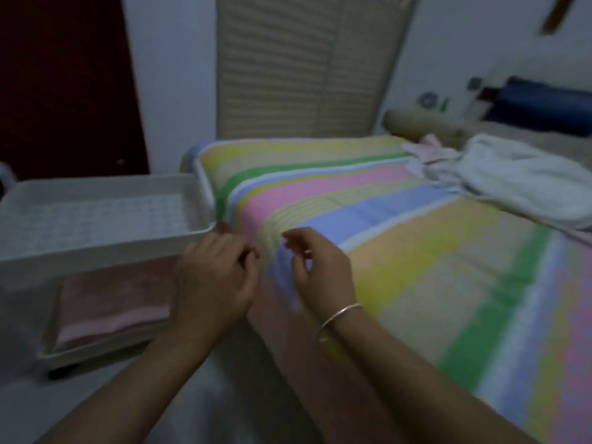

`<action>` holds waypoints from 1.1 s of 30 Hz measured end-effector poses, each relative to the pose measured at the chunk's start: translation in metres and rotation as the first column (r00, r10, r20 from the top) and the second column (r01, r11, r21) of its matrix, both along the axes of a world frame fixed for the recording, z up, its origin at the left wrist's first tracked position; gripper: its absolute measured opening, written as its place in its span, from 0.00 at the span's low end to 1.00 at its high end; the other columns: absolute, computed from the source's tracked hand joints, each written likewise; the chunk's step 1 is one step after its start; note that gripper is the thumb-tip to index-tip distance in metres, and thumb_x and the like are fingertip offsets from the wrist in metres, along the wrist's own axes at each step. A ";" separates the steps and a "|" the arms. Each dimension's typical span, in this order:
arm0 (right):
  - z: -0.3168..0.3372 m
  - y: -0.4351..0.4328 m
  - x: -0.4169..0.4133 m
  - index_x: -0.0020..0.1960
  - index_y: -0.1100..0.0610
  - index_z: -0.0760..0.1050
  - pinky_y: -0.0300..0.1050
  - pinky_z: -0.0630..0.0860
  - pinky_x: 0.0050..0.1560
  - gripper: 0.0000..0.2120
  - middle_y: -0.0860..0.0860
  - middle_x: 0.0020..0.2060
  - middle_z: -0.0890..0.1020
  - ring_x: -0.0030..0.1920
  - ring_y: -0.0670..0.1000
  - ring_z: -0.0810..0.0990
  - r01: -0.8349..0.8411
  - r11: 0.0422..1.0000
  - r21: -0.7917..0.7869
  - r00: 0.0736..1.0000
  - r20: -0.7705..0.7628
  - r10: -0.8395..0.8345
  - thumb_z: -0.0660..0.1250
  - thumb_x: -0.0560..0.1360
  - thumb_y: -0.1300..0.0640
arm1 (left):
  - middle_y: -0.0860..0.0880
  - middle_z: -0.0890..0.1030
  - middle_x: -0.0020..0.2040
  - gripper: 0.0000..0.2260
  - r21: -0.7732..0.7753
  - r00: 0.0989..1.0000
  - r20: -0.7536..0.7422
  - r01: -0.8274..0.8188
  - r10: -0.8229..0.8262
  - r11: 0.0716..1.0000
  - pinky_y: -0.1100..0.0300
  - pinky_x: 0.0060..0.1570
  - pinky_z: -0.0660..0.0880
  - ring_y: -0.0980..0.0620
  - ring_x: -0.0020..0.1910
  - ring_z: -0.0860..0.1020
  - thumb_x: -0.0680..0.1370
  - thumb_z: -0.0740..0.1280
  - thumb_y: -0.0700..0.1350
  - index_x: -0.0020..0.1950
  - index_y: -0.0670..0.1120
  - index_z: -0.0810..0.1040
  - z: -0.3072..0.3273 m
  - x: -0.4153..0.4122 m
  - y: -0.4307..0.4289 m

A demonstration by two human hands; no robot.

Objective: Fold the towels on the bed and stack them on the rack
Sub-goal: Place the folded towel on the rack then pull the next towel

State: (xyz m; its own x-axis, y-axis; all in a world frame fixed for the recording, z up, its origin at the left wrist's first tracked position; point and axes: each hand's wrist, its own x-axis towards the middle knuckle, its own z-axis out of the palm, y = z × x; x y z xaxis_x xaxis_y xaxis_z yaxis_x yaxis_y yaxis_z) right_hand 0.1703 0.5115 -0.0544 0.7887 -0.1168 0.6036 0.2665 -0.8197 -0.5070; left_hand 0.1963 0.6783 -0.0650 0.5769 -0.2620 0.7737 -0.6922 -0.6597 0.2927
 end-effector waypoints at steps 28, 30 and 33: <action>0.052 -0.576 -0.174 0.71 0.52 0.64 0.48 0.68 0.61 0.23 0.53 0.66 0.70 0.66 0.55 0.67 0.540 0.625 -0.564 0.522 -0.359 -0.774 0.61 0.77 0.52 | 0.48 0.72 0.71 0.31 0.276 0.866 -0.285 0.485 -0.411 0.830 0.46 0.70 0.48 0.46 0.71 0.69 0.75 0.46 0.62 0.70 0.52 0.74 -0.033 -0.098 -0.661; 0.048 -0.608 -0.148 0.70 0.53 0.64 0.48 0.68 0.62 0.23 0.53 0.66 0.69 0.66 0.55 0.67 0.548 0.598 -0.585 0.512 -0.331 -0.793 0.62 0.76 0.52 | 0.47 0.73 0.70 0.28 0.263 0.869 -0.269 0.480 -0.414 0.837 0.45 0.69 0.49 0.47 0.70 0.71 0.76 0.48 0.61 0.69 0.52 0.75 -0.035 -0.086 -0.689; 0.045 -0.651 -0.106 0.72 0.56 0.62 0.48 0.64 0.66 0.25 0.55 0.69 0.66 0.70 0.55 0.63 0.571 0.544 -0.614 0.504 -0.261 -0.824 0.62 0.76 0.54 | 0.46 0.78 0.65 0.26 0.241 0.865 -0.233 0.495 -0.445 0.835 0.43 0.64 0.57 0.46 0.63 0.77 0.74 0.54 0.57 0.68 0.50 0.76 -0.037 -0.064 -0.723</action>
State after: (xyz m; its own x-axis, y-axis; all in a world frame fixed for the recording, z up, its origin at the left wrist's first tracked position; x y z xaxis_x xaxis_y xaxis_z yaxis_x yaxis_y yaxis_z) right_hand 0.0646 -0.1394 -0.0090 0.7215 -0.6165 0.3153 -0.6627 -0.7467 0.0565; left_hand 0.1320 -0.0450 -0.1015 0.4363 -0.7259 0.5317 -0.8995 -0.3372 0.2778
